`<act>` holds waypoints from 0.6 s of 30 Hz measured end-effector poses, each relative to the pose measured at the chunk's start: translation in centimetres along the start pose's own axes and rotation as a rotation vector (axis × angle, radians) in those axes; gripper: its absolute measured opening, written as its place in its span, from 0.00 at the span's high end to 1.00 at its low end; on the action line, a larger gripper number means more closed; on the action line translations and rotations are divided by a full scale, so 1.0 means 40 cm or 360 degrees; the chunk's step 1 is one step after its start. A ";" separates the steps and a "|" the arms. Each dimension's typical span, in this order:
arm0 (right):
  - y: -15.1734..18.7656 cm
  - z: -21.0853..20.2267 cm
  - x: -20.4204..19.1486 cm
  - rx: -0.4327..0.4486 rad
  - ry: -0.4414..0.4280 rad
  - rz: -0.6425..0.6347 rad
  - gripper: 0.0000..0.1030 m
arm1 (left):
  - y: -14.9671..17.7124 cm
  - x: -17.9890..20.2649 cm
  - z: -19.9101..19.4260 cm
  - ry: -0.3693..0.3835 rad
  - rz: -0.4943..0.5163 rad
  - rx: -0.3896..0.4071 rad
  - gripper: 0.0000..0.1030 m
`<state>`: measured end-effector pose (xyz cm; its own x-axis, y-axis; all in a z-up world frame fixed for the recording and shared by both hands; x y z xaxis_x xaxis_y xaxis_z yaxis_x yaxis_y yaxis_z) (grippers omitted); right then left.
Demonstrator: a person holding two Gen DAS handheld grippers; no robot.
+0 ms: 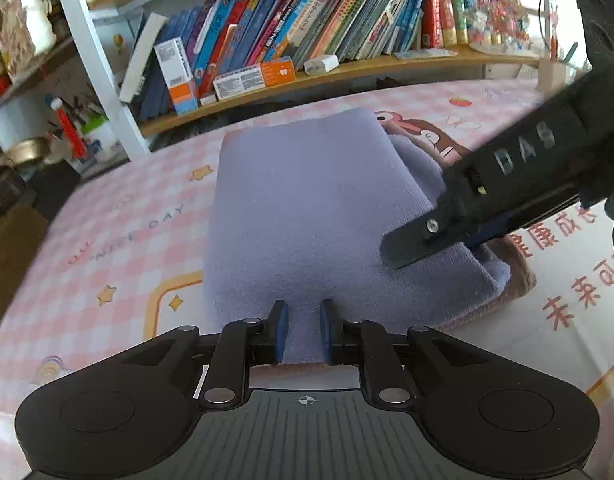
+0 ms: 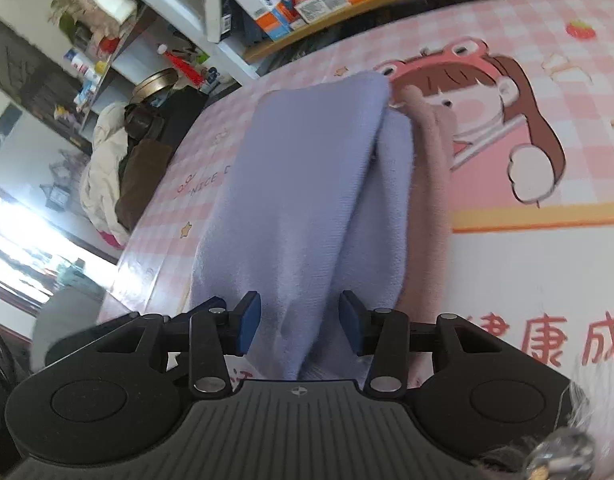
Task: Fold clothes
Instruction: 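Open the left tool and withdraw it while the right tool keeps holding the fold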
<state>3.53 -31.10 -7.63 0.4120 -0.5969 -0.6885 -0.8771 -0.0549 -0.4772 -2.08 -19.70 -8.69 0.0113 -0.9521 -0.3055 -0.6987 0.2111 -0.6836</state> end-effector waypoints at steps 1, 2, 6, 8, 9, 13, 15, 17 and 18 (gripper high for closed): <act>-0.001 -0.012 -0.014 0.0022 -0.0042 -0.0030 0.89 | 0.001 -0.005 0.000 0.0019 0.0003 0.0000 0.86; -0.002 -0.024 -0.028 0.0043 -0.0084 -0.0059 0.90 | 0.002 -0.009 0.000 0.0033 0.0005 -0.0003 0.85; 0.000 -0.069 -0.040 0.0128 -0.0059 -0.0102 0.93 | -0.008 -0.028 0.009 0.0117 -0.0057 -0.0039 0.83; 0.012 -0.043 0.013 0.0106 0.0059 0.0044 0.93 | -0.012 -0.034 0.013 0.0156 -0.0055 -0.0045 0.78; 0.018 -0.029 0.042 0.0093 0.0113 0.0123 0.93 | -0.014 -0.037 0.009 0.0180 -0.0047 -0.0043 0.77; 0.024 -0.023 0.041 0.0103 0.0159 0.0130 0.93 | -0.034 -0.074 -0.019 0.0217 -0.0067 0.0036 0.77; 0.020 -0.026 0.031 0.0114 0.0165 0.0110 0.92 | -0.045 -0.105 -0.021 0.0205 -0.0099 0.0077 0.77; 0.005 -0.032 0.019 0.0154 0.0162 0.0096 0.86 | -0.054 -0.135 -0.012 0.0187 -0.0143 0.0092 0.77; -0.004 -0.035 0.012 0.0181 0.0170 0.0078 0.77 | -0.057 -0.149 -0.005 0.0182 -0.0169 0.0093 0.77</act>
<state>3.53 -32.48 -7.13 0.3353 -0.6789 -0.6532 -0.8593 0.0639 -0.5075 -0.70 -14.57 -5.16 -0.0007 -0.9880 -0.1543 -0.6551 0.1171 -0.7464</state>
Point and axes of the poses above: each gripper's, at about its wrist camera, not at the fingertips, and z roughly the way its jaws point, x to its right, y to its underside, the point moved 6 cm from there along z, roughly the way its jaws point, and after that the axes turned 9 degrees about -y, right-handed, at the moved point
